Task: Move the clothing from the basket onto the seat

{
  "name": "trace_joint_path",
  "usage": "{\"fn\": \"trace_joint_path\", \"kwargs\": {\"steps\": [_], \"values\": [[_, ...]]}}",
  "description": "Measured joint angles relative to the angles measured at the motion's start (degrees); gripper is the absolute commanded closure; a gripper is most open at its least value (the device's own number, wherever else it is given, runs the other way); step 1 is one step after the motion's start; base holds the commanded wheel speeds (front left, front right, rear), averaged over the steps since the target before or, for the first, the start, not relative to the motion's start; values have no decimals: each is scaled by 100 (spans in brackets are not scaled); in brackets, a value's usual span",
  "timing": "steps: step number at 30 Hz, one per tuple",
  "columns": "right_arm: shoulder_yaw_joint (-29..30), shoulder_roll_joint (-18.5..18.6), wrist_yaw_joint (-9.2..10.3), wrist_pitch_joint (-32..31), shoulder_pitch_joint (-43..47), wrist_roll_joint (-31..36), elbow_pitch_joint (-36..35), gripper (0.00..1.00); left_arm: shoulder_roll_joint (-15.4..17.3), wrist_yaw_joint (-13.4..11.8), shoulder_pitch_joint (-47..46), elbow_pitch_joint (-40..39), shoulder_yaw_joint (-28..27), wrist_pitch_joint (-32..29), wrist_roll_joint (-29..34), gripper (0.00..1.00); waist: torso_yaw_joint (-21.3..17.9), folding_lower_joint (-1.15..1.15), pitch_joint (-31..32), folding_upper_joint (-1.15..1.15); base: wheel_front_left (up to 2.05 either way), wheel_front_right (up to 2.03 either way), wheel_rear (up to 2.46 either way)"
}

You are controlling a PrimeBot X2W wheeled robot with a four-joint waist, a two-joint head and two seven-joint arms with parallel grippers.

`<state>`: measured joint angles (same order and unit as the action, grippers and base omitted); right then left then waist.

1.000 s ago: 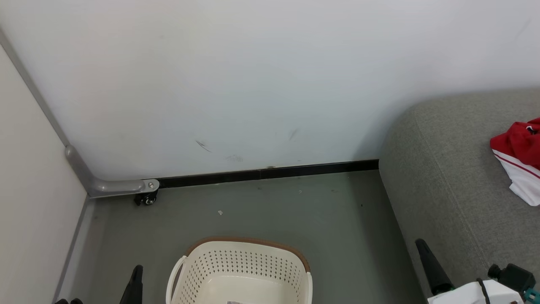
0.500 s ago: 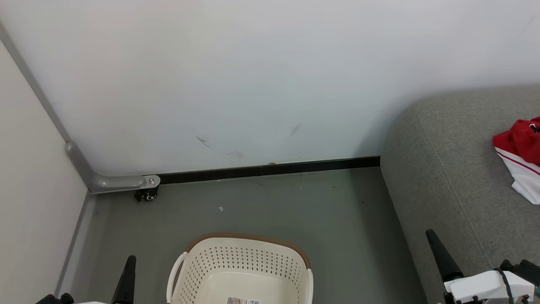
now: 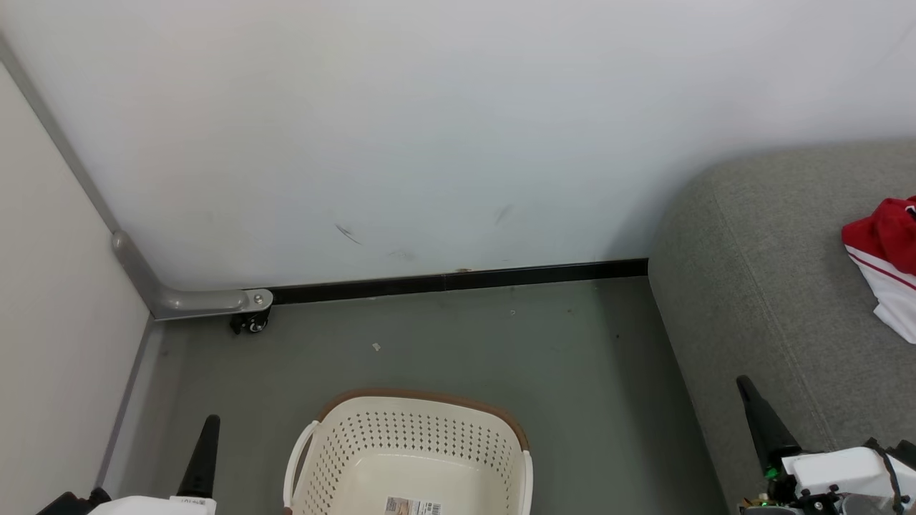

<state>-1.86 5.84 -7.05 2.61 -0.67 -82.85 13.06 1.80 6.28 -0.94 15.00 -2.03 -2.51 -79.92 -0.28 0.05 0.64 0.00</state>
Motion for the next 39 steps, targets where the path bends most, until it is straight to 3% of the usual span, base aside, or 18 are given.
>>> {"fn": "trace_joint_path", "kwargs": {"steps": [18, 39], "values": [[214, 91, 0, -271, -160, -1471, 105, 100, 5, 78, -252, 48, -225, -349, -1171, 100, 30, -2, -80, 0, 0, 0, 0], [250, 114, -1, -304, -225, -1496, 148, 100, 8, 79, -252, 53, -244, -349, -1185, 100, 29, -2, -81, 0, 0, 0, 0]]}}
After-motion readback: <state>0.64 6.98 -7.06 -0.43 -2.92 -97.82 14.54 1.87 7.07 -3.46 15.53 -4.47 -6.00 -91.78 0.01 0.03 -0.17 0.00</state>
